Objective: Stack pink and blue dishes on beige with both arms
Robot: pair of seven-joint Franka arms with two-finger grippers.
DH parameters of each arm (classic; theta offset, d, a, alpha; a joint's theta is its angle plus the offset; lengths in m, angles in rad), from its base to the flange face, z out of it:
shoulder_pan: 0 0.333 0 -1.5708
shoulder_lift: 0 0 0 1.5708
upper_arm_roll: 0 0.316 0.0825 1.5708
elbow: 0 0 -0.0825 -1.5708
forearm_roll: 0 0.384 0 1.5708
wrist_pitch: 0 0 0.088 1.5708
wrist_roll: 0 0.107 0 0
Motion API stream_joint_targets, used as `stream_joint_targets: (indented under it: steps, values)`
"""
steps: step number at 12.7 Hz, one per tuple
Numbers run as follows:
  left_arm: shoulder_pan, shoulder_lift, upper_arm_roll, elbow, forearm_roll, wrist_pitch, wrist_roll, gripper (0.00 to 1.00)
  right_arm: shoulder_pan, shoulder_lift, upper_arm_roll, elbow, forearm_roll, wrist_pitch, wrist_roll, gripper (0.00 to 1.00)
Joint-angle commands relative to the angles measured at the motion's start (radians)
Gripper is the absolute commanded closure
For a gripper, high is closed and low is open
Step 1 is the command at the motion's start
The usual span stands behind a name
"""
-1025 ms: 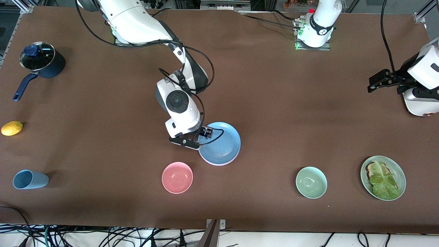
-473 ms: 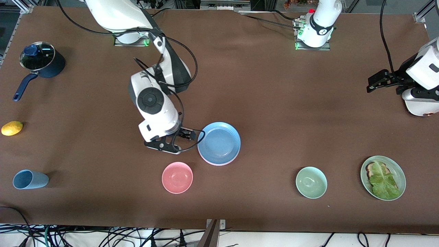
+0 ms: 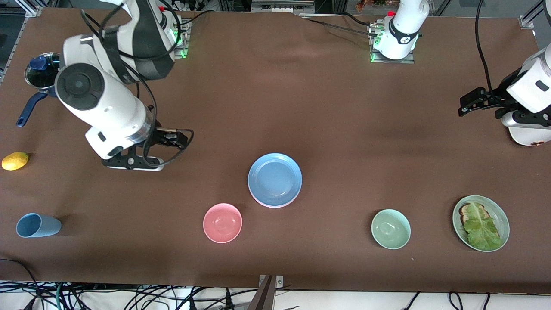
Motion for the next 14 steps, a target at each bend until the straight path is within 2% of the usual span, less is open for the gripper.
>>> stream_joint_targets:
  steps: [1, 3, 4, 7, 10, 12, 14]
  values:
    - [-0.008, -0.005, 0.002, -0.004, 0.025, -0.001, 0.009, 0.00, -0.038, -0.179, 0.036, -0.173, -0.005, -0.007, -0.017, 0.00]
    - [-0.008, -0.005, 0.002, -0.002, 0.023, -0.001, 0.008, 0.00, -0.196, -0.243, 0.132, -0.211, -0.008, -0.031, -0.082, 0.00]
    - [-0.006, -0.005, 0.002, -0.004, 0.025, 0.000, 0.009, 0.00, -0.257, -0.263, 0.161, -0.214, -0.020, -0.041, -0.112, 0.00]
    - [-0.006, -0.005, 0.004, -0.002, 0.023, 0.000, 0.009, 0.00, -0.346, -0.333, 0.188, -0.246, -0.063, -0.041, -0.153, 0.00]
    - [-0.006, -0.005, 0.004, -0.001, 0.023, 0.000, 0.009, 0.00, -0.533, -0.346, 0.345, -0.246, -0.100, -0.045, -0.231, 0.00]
    - [-0.008, -0.005, 0.002, -0.001, 0.023, 0.000, 0.008, 0.00, -0.617, -0.337, 0.439, -0.241, -0.125, -0.045, -0.236, 0.00]
    - [-0.006, -0.005, 0.004, 0.001, 0.025, 0.008, 0.009, 0.00, -0.643, -0.335, 0.467, -0.238, -0.131, -0.042, -0.236, 0.00]
